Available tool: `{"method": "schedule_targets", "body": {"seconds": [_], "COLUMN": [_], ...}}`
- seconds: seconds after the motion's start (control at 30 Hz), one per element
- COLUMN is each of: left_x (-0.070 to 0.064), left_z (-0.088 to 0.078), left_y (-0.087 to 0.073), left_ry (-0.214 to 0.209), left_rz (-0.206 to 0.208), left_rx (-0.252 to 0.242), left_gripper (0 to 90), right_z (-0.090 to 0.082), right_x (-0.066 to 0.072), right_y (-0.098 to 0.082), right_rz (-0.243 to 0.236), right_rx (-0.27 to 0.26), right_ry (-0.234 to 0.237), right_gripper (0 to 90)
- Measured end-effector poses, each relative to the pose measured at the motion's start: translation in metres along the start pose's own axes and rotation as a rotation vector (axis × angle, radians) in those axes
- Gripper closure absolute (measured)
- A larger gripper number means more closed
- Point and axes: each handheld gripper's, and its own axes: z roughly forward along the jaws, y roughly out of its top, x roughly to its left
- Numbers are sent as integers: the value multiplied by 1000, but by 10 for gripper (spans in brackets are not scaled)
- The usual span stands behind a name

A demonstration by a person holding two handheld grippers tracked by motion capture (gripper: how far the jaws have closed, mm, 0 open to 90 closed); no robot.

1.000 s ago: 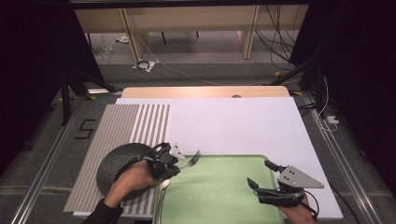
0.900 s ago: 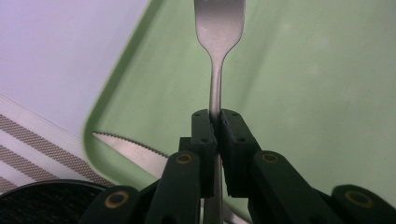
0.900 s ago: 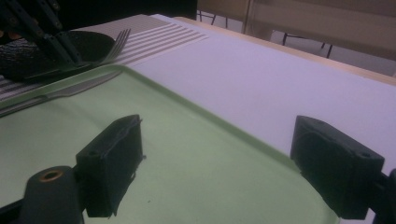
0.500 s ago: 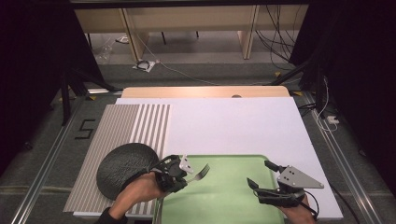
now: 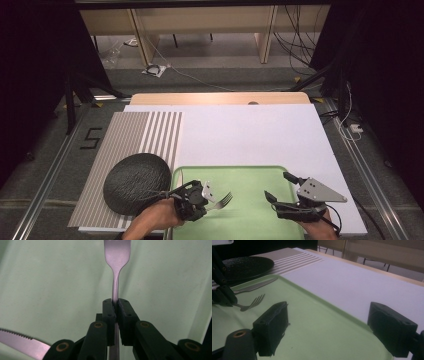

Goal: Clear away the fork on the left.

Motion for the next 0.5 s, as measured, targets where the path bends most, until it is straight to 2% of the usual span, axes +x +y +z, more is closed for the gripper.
{"method": "schedule_targets", "body": {"seconds": [0.1,0.2,0.37,0.5], "left_x": [-4,-6,-9,-11], "left_z": [0,1,5,6], "left_y": [1,0,0,-1], "left_ry": [6,-3,-20,-26], "left_rz": [6,-2,9,-1], "left_rx": [-1,3,28,24], "left_gripper": [843,843,843,843], "right_z": [0,0,0,0], "right_x": [0,0,0,0], "right_y": [0,0,0,0], "right_rz": [2,0,-1,-1], "right_rx": [-3,0,-3,-3], "right_ry": [0,0,1,1], "right_gripper": [178,179,178,179]}}
